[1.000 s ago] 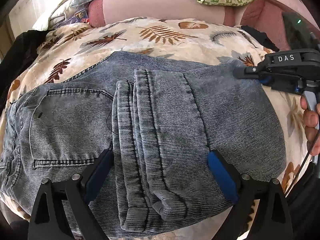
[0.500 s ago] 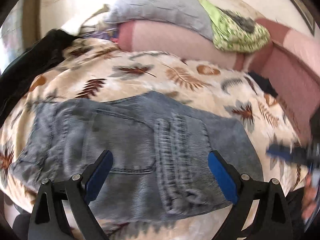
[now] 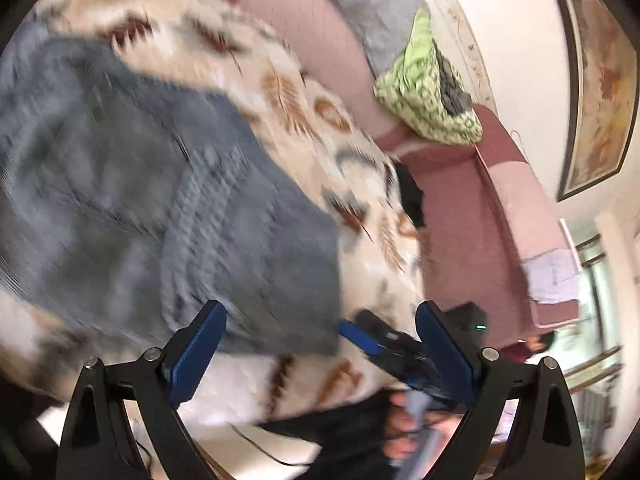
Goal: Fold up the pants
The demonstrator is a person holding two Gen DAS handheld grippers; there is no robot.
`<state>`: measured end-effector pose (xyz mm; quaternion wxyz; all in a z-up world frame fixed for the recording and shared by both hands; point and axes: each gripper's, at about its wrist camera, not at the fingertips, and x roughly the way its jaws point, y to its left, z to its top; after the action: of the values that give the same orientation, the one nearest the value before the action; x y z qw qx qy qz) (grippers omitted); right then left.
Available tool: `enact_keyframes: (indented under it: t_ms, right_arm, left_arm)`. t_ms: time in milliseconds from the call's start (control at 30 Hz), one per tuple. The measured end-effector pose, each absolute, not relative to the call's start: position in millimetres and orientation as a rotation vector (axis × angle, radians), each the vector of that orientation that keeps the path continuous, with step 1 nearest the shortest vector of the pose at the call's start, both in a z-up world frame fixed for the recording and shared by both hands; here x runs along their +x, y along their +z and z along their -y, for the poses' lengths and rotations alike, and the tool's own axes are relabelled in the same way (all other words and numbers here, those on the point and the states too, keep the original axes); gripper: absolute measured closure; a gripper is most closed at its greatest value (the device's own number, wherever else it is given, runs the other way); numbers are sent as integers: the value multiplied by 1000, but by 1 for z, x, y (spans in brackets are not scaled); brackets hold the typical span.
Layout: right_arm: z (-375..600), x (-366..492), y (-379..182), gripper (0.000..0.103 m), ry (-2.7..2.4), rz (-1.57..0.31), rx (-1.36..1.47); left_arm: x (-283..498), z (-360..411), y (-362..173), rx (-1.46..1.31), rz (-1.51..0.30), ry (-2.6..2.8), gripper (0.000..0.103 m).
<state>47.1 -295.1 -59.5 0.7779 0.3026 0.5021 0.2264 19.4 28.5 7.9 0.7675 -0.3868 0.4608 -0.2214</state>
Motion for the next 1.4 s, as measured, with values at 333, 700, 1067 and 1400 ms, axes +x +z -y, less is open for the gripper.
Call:
enact_keyframes:
  t_ms: [333, 700, 1067, 1400]
  right_arm:
    - [307, 43, -60, 37, 537, -1010, 758]
    - [307, 42, -64, 37, 571, -1000, 761]
    - [308, 44, -68, 37, 583, -1003, 773]
    - [310, 45, -72, 37, 582, -1001, 771]
  left_arm:
    - [20, -11, -9, -846, -1080, -381, 24]
    - [11, -19, -14, -848, -1084, -262, 24]
    - [12, -23, -16, -840, -1096, -238, 24]
    - [31, -11, -22, -767, -1104, -179, 81]
